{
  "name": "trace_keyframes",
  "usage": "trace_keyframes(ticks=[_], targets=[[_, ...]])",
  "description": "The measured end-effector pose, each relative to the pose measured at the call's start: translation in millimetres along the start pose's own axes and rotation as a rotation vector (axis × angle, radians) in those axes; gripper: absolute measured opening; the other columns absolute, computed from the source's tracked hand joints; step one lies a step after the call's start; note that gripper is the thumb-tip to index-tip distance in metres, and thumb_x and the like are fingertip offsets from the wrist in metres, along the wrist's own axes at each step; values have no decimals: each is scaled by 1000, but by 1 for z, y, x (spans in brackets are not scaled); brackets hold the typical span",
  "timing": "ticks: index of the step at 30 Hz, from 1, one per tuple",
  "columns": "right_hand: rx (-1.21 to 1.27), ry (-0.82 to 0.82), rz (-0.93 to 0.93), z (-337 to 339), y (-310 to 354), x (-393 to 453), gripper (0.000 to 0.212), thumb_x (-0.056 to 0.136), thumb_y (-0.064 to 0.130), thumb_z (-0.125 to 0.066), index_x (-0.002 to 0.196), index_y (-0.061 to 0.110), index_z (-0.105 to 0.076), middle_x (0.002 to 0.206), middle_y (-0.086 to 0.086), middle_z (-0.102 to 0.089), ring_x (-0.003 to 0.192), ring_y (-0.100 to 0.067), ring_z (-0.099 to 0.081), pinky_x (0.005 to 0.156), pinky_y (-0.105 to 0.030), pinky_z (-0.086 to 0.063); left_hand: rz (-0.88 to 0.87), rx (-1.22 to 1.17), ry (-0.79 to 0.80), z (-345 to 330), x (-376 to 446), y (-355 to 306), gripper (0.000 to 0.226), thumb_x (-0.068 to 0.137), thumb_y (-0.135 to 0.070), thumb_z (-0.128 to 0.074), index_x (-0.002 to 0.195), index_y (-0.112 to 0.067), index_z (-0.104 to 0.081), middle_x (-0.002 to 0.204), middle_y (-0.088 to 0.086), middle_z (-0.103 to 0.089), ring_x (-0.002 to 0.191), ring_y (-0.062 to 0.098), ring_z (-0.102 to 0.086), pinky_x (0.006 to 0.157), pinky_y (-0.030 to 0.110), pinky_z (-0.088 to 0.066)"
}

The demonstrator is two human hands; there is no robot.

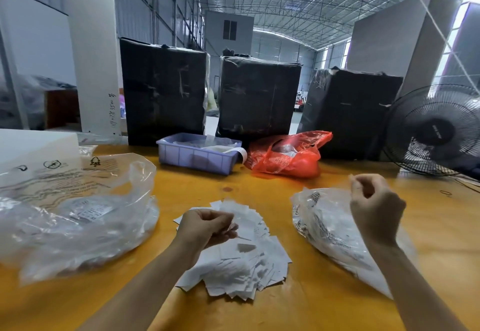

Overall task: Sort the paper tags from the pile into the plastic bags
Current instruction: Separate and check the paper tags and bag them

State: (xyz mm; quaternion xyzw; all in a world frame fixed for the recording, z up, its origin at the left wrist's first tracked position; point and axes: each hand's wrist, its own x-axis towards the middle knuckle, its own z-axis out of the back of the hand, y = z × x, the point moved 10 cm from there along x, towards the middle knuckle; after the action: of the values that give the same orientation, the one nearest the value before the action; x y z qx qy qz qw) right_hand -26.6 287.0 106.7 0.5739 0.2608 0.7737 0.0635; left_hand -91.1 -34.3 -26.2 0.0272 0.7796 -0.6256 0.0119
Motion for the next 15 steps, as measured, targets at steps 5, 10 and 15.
trace_keyframes(ticks=[5,10,15], targets=[[-379,820,-82,-74,-68,-35,14,88,8,-60,88,-3,-70,91,-18,-71,88,-35,-64,73,-36,-48,16,-64,28,-2,1,1,13,75,-5,-73,81,4,-66,78,17,-73,64,20,-71,56,21,-55],[-607,1014,-26,-76,-56,-42,50,88,49,-58,131,24,-53,134,5,-55,123,-18,-49,99,-37,-43,19,-60,40,-4,2,1,3,82,2,-67,84,2,-67,77,15,-73,62,18,-70,56,21,-55],[-822,1184,-14,-64,-42,-47,54,86,60,-53,134,36,-44,137,14,-46,129,-17,-40,96,-49,-35,19,28,-28,3,4,3,11,88,0,-61,82,-5,-69,73,8,-68,55,15,-62,51,19,-53]])
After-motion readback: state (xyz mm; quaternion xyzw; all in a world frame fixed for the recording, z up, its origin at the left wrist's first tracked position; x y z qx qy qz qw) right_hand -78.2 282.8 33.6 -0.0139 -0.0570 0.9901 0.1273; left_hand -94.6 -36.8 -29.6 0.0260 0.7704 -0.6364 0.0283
